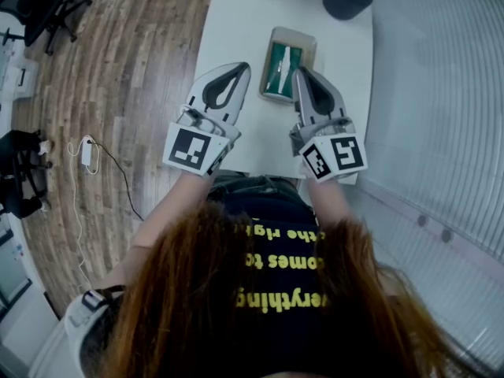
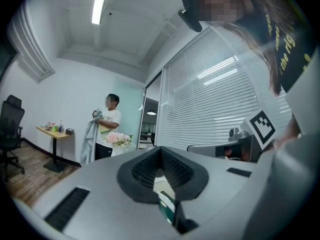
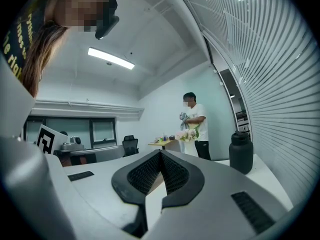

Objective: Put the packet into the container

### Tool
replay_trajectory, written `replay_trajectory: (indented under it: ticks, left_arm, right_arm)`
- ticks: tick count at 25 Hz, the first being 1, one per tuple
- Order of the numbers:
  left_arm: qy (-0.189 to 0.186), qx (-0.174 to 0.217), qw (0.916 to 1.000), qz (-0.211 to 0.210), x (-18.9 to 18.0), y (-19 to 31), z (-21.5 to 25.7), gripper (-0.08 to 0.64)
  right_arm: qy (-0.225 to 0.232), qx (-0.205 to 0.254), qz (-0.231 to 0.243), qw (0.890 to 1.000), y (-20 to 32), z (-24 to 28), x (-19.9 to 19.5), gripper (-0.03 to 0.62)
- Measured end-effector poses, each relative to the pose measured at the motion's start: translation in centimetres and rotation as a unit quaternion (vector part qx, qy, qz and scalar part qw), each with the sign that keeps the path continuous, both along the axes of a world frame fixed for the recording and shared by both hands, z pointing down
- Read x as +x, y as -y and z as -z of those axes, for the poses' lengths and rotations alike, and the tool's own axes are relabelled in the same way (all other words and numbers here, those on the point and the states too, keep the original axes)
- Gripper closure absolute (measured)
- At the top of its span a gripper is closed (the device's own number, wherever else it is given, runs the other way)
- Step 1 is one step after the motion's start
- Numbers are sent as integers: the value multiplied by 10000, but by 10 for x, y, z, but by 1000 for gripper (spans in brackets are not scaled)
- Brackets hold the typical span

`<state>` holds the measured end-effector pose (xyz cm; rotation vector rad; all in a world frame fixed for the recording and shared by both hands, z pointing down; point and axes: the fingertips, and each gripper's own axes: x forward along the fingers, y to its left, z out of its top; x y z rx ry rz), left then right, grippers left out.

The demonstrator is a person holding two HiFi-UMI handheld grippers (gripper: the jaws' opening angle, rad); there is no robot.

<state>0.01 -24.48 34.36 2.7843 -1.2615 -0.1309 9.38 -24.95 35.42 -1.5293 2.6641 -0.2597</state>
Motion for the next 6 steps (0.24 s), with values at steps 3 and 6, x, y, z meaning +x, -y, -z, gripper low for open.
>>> replay_trajectory:
  ticks: [3,6]
  left_arm:
    - [-12,4,10000,1,2,1,0,558]
    - [1,10,10000,-10,3,1,-1,558]
  right_arm:
    - [-1,-2,5,10000,1,-1,2,571]
    - [-7,2,1,10000,2,-1,2,571]
